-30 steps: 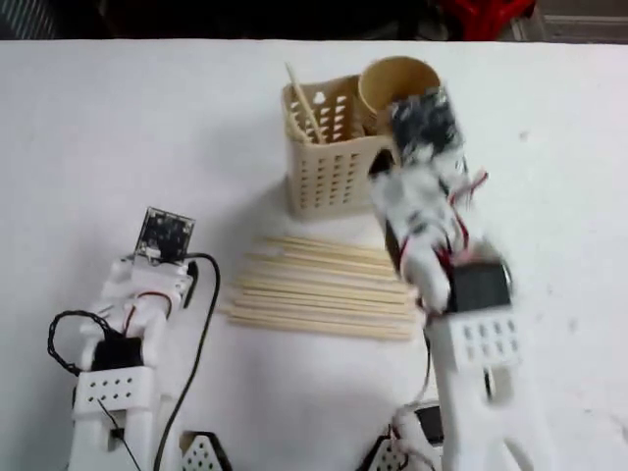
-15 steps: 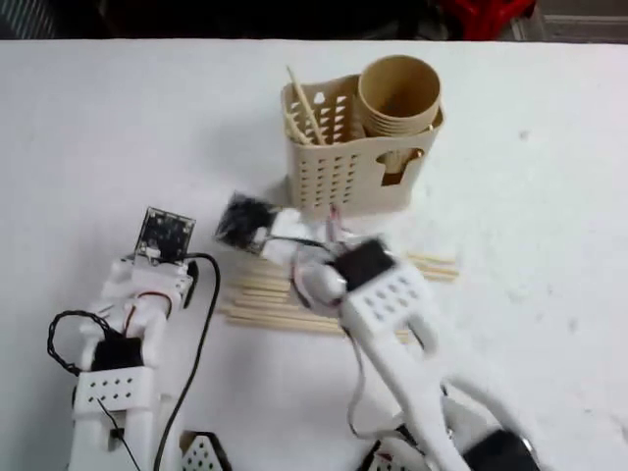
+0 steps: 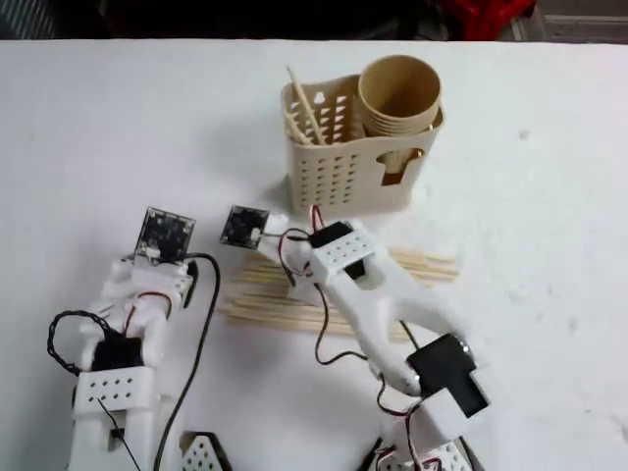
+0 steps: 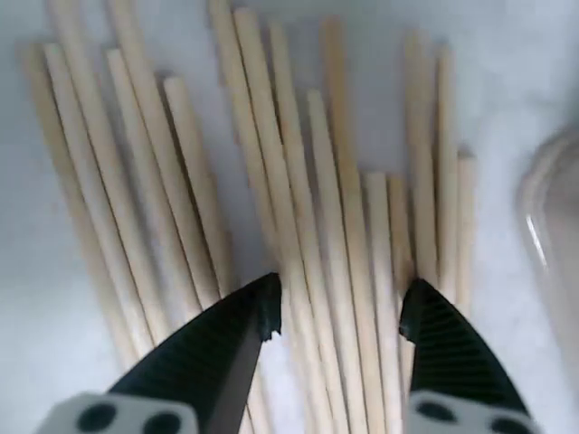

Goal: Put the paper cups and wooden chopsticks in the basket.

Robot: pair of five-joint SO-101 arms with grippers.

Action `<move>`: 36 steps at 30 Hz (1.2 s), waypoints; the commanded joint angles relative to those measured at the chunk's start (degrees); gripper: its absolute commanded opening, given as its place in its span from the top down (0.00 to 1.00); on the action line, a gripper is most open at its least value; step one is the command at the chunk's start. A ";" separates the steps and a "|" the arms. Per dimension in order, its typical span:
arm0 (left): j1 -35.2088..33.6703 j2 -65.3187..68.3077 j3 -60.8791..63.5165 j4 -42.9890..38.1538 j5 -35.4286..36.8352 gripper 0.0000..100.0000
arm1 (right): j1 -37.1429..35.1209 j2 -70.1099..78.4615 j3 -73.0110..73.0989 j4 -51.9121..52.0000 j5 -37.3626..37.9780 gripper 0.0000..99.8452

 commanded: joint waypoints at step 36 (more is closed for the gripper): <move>0.75 -0.84 -0.18 -1.49 -0.44 0.77 | 1.45 -5.67 -0.70 4.70 -0.09 0.96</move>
